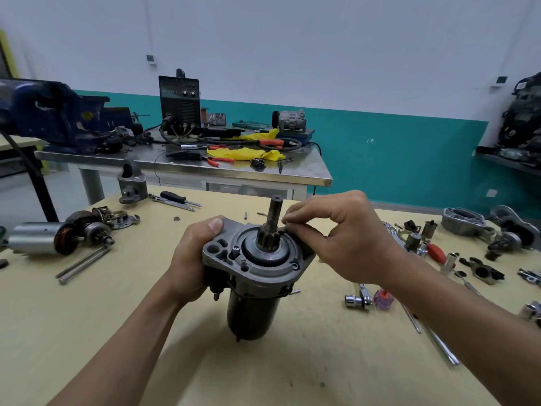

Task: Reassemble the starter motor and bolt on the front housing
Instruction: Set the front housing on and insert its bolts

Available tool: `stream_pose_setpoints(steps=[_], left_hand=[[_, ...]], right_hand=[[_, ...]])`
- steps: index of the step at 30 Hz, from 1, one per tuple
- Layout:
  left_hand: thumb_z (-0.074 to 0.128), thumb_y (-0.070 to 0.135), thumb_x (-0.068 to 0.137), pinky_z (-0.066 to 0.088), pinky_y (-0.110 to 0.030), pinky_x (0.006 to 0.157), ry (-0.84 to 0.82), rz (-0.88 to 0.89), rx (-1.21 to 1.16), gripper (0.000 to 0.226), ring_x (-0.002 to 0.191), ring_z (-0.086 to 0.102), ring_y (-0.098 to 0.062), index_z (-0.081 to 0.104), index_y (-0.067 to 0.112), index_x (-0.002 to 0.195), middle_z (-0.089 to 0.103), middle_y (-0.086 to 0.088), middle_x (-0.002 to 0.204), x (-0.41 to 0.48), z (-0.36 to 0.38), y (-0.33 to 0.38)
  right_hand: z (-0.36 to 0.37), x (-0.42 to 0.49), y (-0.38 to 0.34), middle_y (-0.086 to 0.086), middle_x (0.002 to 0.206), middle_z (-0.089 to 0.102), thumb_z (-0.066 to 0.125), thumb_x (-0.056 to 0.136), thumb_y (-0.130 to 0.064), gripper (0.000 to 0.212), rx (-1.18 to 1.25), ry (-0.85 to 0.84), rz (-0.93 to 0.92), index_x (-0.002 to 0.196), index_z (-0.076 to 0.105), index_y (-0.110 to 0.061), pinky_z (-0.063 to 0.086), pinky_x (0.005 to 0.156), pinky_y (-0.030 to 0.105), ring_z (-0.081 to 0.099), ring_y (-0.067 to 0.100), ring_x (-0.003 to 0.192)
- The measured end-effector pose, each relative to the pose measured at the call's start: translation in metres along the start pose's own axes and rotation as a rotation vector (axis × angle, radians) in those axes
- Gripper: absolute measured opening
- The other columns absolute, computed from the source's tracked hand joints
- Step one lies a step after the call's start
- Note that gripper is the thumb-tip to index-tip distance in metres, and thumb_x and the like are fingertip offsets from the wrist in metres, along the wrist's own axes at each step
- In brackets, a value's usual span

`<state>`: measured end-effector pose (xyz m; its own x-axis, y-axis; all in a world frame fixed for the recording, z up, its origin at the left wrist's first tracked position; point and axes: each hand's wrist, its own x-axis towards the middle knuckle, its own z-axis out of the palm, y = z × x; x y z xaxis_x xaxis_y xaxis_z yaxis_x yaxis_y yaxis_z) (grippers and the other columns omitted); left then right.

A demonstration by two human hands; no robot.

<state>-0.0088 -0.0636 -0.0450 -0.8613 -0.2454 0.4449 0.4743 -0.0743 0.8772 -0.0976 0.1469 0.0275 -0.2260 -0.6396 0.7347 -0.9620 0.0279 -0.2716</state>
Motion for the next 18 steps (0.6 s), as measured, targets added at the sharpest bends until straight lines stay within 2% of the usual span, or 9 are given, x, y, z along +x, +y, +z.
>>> stream_pose_setpoints(steps=[3, 7, 9, 11, 13, 15, 18], left_hand=[[0.033, 0.032, 0.091, 0.056, -0.027, 0.062, -0.003, 0.0, 0.004, 0.048, 0.065, 0.069, -0.023, 0.077, 0.016, 0.078, 0.072, -0.009, 0.07, 0.0, 0.0, 0.0], [0.034, 0.032, 0.09, 0.056, -0.027, 0.061, 0.012, -0.007, -0.002, 0.048, 0.065, 0.07, -0.023, 0.077, 0.016, 0.077, 0.072, -0.01, 0.071, 0.002, -0.003, -0.003], [0.032, 0.033, 0.091, 0.056, -0.025, 0.061, 0.019, -0.021, -0.015, 0.05, 0.066, 0.071, -0.021, 0.077, 0.017, 0.076, 0.074, -0.008, 0.072, 0.002, -0.006, -0.005], [0.029, 0.034, 0.092, 0.056, -0.021, 0.062, 0.033, -0.029, -0.041, 0.055, 0.068, 0.073, -0.018, 0.079, 0.017, 0.077, 0.076, -0.006, 0.074, 0.001, -0.013, -0.006], [0.025, 0.033, 0.095, 0.056, -0.019, 0.064, 0.059, -0.034, -0.076, 0.06, 0.07, 0.074, -0.017, 0.08, 0.016, 0.079, 0.077, -0.005, 0.076, 0.0, -0.022, -0.008], [0.018, 0.032, 0.099, 0.057, -0.019, 0.067, 0.081, -0.039, -0.095, 0.067, 0.075, 0.075, -0.017, 0.081, 0.014, 0.084, 0.078, -0.004, 0.081, 0.0, -0.032, -0.008], [0.022, 0.038, 0.098, 0.056, -0.017, 0.066, 0.19, -0.045, -0.073, 0.065, 0.076, 0.074, -0.019, 0.082, 0.015, 0.087, 0.078, -0.005, 0.085, -0.002, -0.05, -0.007]], right_hand=[[0.0, 0.002, 0.0, 0.003, 0.091, 0.077, 0.076, 0.081, 0.002, 0.012, -0.026, -0.025, -0.046, 0.091, 0.079, -0.004, 0.059, 0.074, 0.029, 0.072, 0.011, 0.082], [0.001, 0.006, -0.002, 0.0, 0.091, 0.077, 0.075, 0.082, 0.001, 0.014, 0.016, -0.052, -0.01, 0.093, 0.078, -0.007, 0.059, 0.075, 0.023, 0.071, 0.008, 0.082], [-0.001, 0.011, 0.001, -0.002, 0.088, 0.077, 0.075, 0.083, -0.002, 0.015, 0.147, 0.053, 0.086, 0.094, 0.077, -0.012, 0.058, 0.075, 0.022, 0.072, 0.008, 0.08], [-0.005, 0.019, 0.01, -0.004, 0.084, 0.077, 0.074, 0.084, -0.004, 0.015, 0.335, 0.242, 0.223, 0.09, 0.075, -0.018, 0.059, 0.073, 0.023, 0.073, 0.012, 0.077], [-0.002, 0.027, 0.026, -0.004, 0.079, 0.076, 0.074, 0.085, -0.007, 0.015, 0.353, 0.367, 0.365, 0.086, 0.073, -0.023, 0.06, 0.07, 0.025, 0.073, 0.013, 0.073], [0.01, 0.033, 0.043, -0.004, 0.078, 0.074, 0.073, 0.085, -0.009, 0.01, 0.224, 0.317, 0.475, 0.086, 0.075, -0.019, 0.061, 0.072, 0.029, 0.072, 0.012, 0.072], [0.036, 0.042, 0.068, -0.002, 0.083, 0.072, 0.07, 0.087, -0.011, 0.009, 0.023, 0.113, 0.563, 0.093, 0.077, -0.011, 0.06, 0.077, 0.032, 0.068, 0.014, 0.078]])
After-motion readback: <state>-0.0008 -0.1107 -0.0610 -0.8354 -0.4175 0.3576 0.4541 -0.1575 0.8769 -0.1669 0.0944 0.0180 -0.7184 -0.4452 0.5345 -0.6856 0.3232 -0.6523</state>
